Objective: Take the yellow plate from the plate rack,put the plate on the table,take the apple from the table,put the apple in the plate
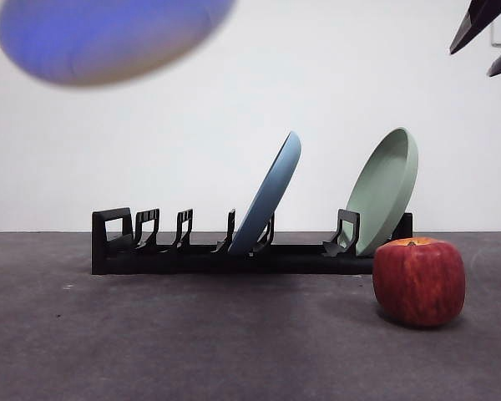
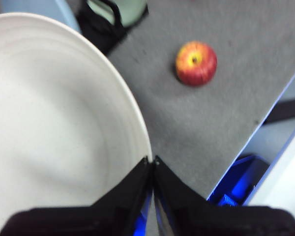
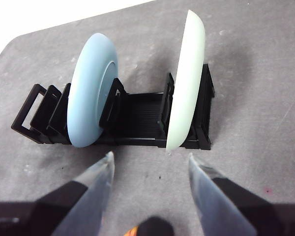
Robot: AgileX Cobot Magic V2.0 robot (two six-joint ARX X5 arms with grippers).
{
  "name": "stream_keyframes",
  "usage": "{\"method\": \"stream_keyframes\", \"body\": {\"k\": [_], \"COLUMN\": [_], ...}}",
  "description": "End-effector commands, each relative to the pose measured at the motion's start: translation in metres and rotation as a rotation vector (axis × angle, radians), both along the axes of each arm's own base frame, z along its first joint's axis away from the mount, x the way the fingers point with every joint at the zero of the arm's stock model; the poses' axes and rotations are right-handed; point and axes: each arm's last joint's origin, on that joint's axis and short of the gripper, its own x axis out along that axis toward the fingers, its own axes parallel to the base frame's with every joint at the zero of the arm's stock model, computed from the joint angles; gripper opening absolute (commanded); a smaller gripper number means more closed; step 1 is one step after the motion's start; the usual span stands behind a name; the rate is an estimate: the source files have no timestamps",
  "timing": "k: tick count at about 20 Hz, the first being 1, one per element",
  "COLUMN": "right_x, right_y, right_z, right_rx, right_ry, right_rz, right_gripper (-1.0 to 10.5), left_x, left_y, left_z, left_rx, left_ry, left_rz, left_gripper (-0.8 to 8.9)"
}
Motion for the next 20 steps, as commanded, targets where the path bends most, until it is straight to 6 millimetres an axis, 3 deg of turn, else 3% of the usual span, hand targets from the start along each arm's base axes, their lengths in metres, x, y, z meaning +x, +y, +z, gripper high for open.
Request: {"method": "stream_keyframes", "body": {"k": [1, 8, 12, 17, 20], "right_x": [0.001, 0.001, 0.001, 0.001, 0.001], "right_y": [0.000, 0.000, 0.000, 0.000, 0.000], "right_z": [0.001, 0.001, 0.001, 0.001, 0.001], "right_rx": [-0.010, -0.010, -0.010, -0.010, -0.009], "right_ry": [-0.010, -0.009, -0.009, -0.009, -0.009], "right_rz": [0.005, 0.005, 0.005, 0.005, 0.006], "right_gripper": [2.6, 2.6, 2.5, 2.5, 2.5], "left_x": [0.006, 0.039, 0.050, 0.056, 0.056], "left_y": [-0.023, -0.084, -0.106, -0.119, -0.118], "left_z": [-0.027, -0.121, -0.165, -0.201, -0.204], "left_rx": [0.056, 0.259, 0.319, 0.357, 0.375], "left_ry": [0.032, 0.134, 0.191, 0.240, 0.248], "left_rz": [-0.009, -0.030, -0.057, -0.067, -0.066], "left_gripper": [-0.08, -0.08, -0.08, -0.08, 0.02]}}
